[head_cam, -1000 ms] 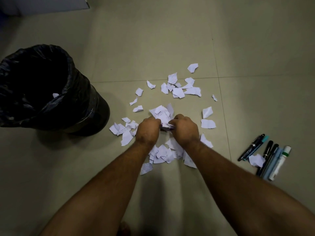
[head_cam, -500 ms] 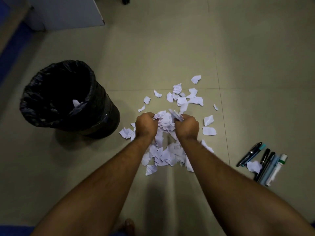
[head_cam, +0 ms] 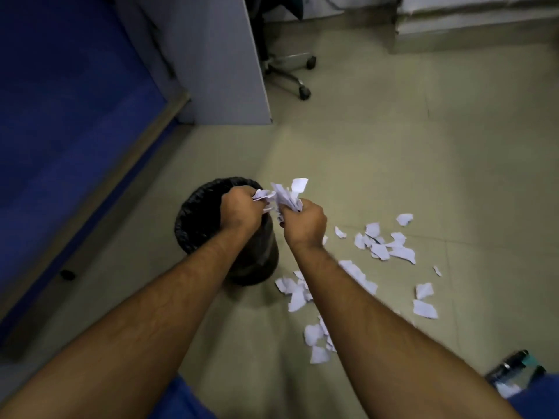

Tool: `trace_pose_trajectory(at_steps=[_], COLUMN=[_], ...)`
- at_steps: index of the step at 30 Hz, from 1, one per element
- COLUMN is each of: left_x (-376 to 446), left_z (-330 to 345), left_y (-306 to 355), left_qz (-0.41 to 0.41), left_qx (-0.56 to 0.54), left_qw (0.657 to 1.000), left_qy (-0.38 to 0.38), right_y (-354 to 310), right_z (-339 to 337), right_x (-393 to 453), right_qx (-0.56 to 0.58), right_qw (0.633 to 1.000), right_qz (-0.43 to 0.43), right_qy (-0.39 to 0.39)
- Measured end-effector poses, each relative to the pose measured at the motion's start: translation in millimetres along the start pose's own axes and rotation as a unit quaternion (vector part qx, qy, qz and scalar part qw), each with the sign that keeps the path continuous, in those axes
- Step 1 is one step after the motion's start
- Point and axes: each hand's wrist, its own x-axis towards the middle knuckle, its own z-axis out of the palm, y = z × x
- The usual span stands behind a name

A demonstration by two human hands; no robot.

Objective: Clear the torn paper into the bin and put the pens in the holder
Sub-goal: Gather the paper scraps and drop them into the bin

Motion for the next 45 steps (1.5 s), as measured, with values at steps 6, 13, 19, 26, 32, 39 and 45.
trace_pose_trajectory(at_steps=[6,13,19,26,32,39,45], left_x=[31.6,35.1,36.6,29.5,27.7,15.8,-31.4], left_z=[-54.3,-36.5,-29.7,-34.5,-42.6,-16.8,57.8], left_y=[-51.1,-87.0,-79.0,-56.5,-47.9,-5.9,23.8], left_qz=[-0.064,-0.108,-0.102,-0.094,-0.102,-0.069,-0.037], left_qx=[0.036,0.06,0.05,0.038,-0.025,-0.132,-0.117], left_qw=[0.997,0.991,0.993,0.995,0.994,0.988,0.983], left_qy=[0.024,-0.046,-0.034,0.009,0.012,-0.049,-0.133], right_y=[-34.8,-26.2,-25.2,-39.6,-50.2,-50.2,8.2], right_z=[68.5,104.4,97.4,83.1,66.6,8.9,-58.3], right_x=[-10.1,-9.9,-9.5,-4.5,-1.9,10.4,16.3], right_qx=[-0.082,-0.209,-0.225,-0.28,-0.25,-0.115,-0.123], right_qw=[0.992,0.957,0.955,0.927,0.943,0.987,0.991], right_qz=[-0.037,-0.047,-0.079,-0.11,-0.125,-0.076,-0.012], right_qy=[-0.087,-0.199,-0.175,-0.223,-0.182,-0.08,-0.042])
